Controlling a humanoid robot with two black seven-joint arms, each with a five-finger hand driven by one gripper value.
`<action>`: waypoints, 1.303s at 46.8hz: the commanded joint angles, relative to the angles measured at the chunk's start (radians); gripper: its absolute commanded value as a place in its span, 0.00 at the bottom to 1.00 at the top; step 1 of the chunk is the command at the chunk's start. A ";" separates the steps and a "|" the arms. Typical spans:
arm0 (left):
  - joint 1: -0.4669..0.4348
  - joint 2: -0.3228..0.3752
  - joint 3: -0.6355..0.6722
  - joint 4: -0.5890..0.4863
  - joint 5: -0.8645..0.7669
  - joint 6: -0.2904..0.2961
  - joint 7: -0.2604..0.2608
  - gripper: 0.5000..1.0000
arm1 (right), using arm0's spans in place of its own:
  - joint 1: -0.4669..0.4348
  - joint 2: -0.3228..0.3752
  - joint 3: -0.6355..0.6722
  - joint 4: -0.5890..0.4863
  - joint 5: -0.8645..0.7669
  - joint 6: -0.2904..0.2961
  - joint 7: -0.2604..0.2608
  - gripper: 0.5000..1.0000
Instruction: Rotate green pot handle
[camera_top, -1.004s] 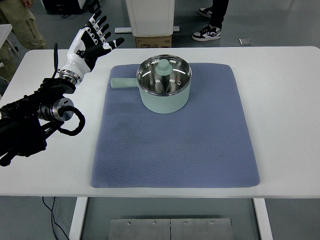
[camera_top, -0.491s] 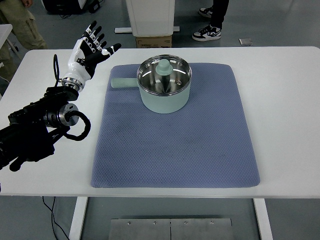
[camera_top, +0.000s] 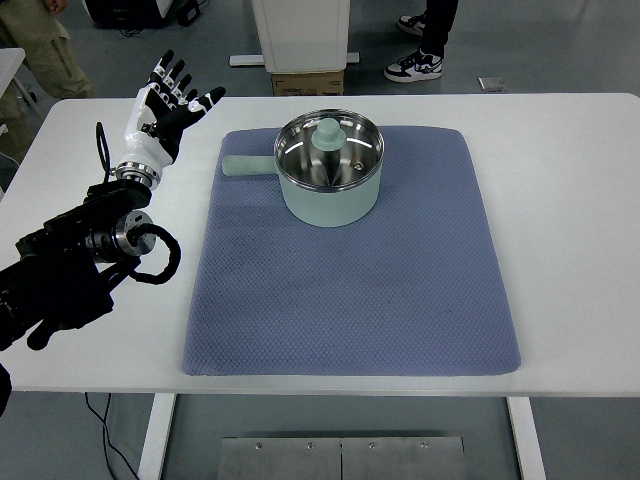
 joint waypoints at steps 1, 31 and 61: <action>0.004 -0.006 -0.011 0.007 0.000 0.000 0.000 1.00 | 0.000 0.000 0.000 0.000 0.000 0.000 0.000 1.00; 0.001 -0.056 -0.068 0.073 0.000 -0.025 0.000 1.00 | 0.000 0.000 0.000 0.000 0.000 0.000 0.000 1.00; 0.003 -0.052 -0.066 0.080 0.008 -0.040 0.000 1.00 | 0.000 0.000 0.000 0.000 0.000 0.000 0.000 1.00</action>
